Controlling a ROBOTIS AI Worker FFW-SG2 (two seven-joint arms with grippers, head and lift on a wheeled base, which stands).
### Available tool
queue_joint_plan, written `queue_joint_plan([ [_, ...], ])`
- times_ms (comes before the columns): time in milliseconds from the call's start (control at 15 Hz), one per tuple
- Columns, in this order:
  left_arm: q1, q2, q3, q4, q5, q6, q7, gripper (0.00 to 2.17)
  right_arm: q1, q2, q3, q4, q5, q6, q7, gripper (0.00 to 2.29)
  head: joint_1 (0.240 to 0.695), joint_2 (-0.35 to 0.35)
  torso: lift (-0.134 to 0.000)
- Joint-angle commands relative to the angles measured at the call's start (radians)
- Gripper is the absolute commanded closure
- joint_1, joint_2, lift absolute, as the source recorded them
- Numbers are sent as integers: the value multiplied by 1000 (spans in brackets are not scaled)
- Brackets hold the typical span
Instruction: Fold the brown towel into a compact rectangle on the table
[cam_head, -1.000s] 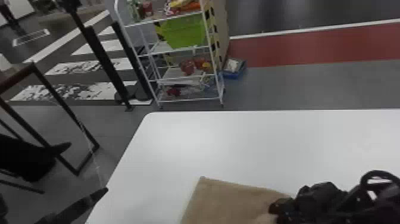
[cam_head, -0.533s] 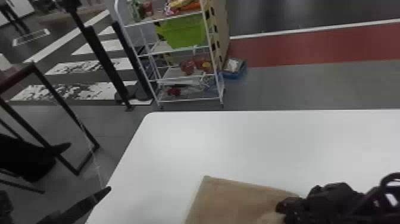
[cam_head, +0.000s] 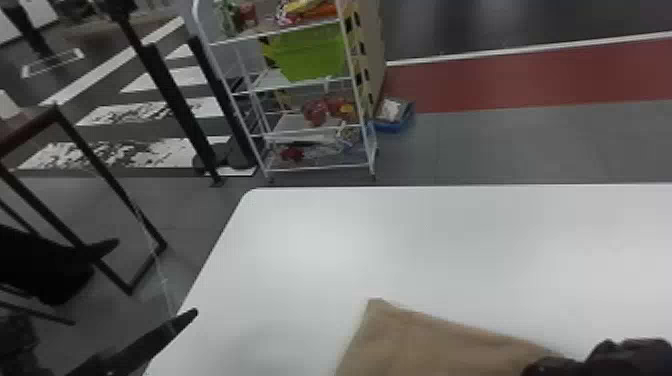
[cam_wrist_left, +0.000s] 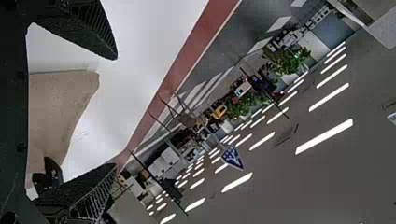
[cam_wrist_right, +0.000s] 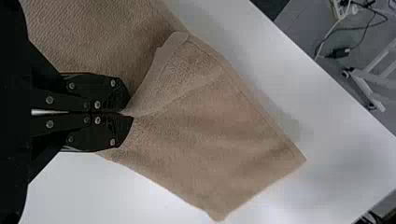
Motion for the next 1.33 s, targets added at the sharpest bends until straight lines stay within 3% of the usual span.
queue_joint_plan([
  [0,1,-6,-7,1,-7,0,-10,63,47,-13,-116,-132,-78,-2,3,1301,695,350,-122],
  [133,1,-6,-13,4,-11,0,-10,63,123,-32,-164,-144,-107,-14,3,1301,695,350,-122],
  [267,1,-6,-25,4,-16,0,-10,63,146,-23,-150,-31,-64,-94,3,1301,695,350,-122],
  [400,1,-6,-36,3,-19,0,-10,63,123,-12,-150,-9,-59,-118,3,1301,695,350,-122],
  [533,1,-6,-51,3,-24,0,-10,66,121,-6,-204,-106,-104,-106,3,1301,695,350,-122],
  [733,-2,-6,-71,0,-36,0,-10,66,207,-15,-371,-264,-230,-94,3,1301,695,350,-122],
  [1067,-16,-6,-85,3,-56,0,-10,66,225,-12,-372,-46,-164,-189,3,1301,695,350,-122],
  [1267,-22,-6,-100,1,-74,0,-10,66,216,-10,-354,-35,-164,-189,3,1301,695,350,-122],
])
